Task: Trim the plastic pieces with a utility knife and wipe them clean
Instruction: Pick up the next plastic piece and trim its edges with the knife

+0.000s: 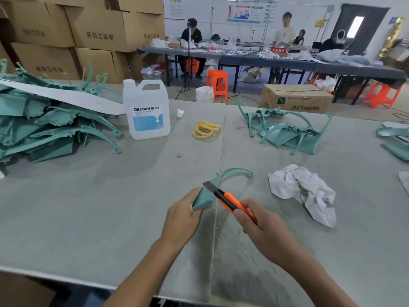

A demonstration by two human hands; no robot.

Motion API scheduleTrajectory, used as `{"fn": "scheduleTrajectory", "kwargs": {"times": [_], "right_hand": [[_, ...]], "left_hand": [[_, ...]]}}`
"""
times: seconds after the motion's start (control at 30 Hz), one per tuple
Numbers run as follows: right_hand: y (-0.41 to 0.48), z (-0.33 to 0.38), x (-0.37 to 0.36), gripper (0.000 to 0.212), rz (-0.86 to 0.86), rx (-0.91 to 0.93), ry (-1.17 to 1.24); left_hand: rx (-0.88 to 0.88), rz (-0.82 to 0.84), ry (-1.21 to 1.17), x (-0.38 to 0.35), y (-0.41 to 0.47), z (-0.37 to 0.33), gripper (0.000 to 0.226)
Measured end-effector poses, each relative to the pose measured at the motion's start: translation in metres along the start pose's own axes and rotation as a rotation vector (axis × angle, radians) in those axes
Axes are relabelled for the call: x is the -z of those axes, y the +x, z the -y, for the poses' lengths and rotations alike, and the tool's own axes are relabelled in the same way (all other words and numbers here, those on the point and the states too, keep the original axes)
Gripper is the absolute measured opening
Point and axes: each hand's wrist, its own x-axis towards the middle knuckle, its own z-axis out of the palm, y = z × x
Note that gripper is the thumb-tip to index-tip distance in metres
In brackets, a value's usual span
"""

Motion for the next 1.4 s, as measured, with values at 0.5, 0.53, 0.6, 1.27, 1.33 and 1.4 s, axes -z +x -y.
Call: {"fn": "scheduleTrajectory", "kwargs": {"times": [0.5, 0.53, 0.6, 1.27, 1.33, 1.4], "right_hand": [[-0.002, -0.006, 0.012, 0.028, 0.080, -0.038, -0.158], [-0.001, -0.007, 0.013, 0.030, 0.085, -0.038, -0.155], [0.002, -0.009, 0.014, 0.033, 0.088, -0.028, -0.146], [0.112, -0.117, 0.034, 0.033, -0.237, -0.426, -0.444], [0.112, -0.119, 0.037, 0.035, -0.270, -0.407, -0.383], [0.110, -0.109, 0.035, 0.035, -0.279, -0.337, -0.298]], "left_hand": [[0.005, 0.057, 0.005, -0.002, -0.003, 0.004, 0.050], [0.001, 0.055, 0.005, -0.002, -0.004, 0.005, 0.050], [-0.003, 0.059, -0.001, -0.004, -0.003, 0.008, 0.051], [0.045, 0.028, -0.024, -0.001, -0.004, 0.008, 0.049], [0.037, 0.023, -0.025, -0.002, -0.003, 0.007, 0.048], [0.026, 0.029, -0.001, -0.003, -0.004, 0.006, 0.048]]}}
